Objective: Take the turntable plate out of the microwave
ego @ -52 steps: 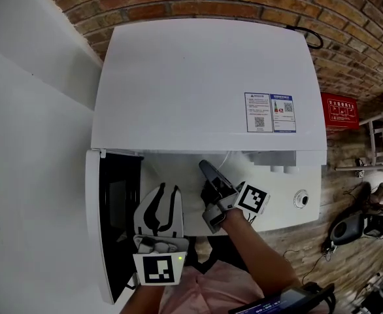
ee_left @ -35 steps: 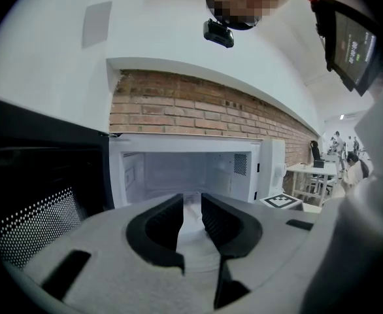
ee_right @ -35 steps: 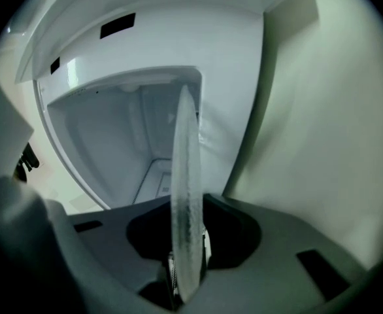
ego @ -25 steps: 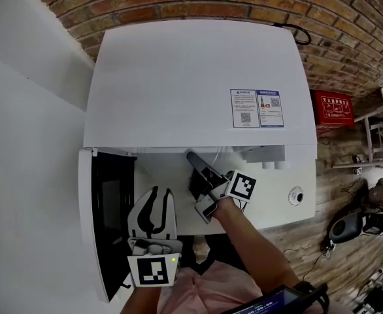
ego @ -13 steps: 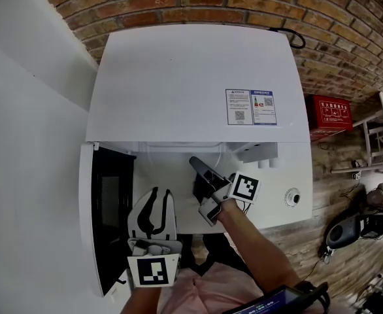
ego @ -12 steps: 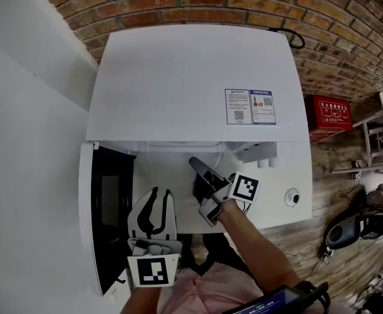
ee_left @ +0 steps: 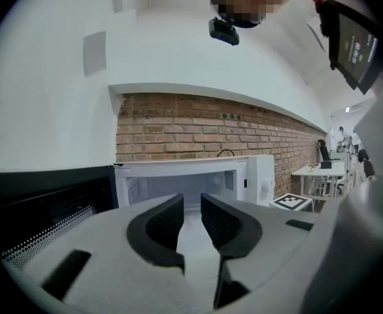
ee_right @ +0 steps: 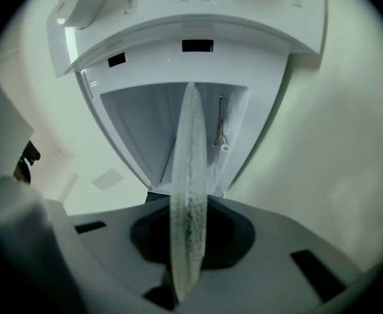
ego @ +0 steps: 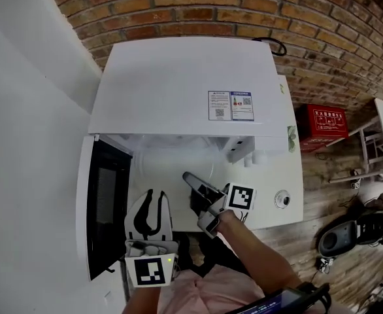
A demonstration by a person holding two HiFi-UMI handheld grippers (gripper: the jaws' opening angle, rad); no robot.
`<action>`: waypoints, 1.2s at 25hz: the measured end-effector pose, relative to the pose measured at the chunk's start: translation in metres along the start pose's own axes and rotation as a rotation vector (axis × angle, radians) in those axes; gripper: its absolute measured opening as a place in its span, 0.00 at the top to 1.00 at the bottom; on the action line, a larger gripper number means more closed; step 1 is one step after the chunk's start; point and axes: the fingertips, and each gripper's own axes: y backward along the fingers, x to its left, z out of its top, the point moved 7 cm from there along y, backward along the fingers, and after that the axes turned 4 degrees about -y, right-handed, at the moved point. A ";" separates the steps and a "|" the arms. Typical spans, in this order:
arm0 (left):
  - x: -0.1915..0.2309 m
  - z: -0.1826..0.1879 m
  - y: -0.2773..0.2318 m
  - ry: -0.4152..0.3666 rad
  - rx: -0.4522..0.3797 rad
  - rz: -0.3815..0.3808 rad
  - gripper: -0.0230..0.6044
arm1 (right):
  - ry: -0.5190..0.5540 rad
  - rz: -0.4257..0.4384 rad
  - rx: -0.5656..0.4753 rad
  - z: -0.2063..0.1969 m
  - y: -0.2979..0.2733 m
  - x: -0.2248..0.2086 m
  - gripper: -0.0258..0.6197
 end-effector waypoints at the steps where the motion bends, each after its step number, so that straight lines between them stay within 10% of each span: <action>1: -0.002 0.002 0.003 -0.011 -0.015 0.005 0.82 | 0.002 -0.003 0.010 -0.004 0.005 0.001 0.91; 30: -0.016 -0.039 0.056 0.043 0.050 -0.075 0.82 | 0.015 -0.149 0.055 -0.053 0.079 -0.043 0.91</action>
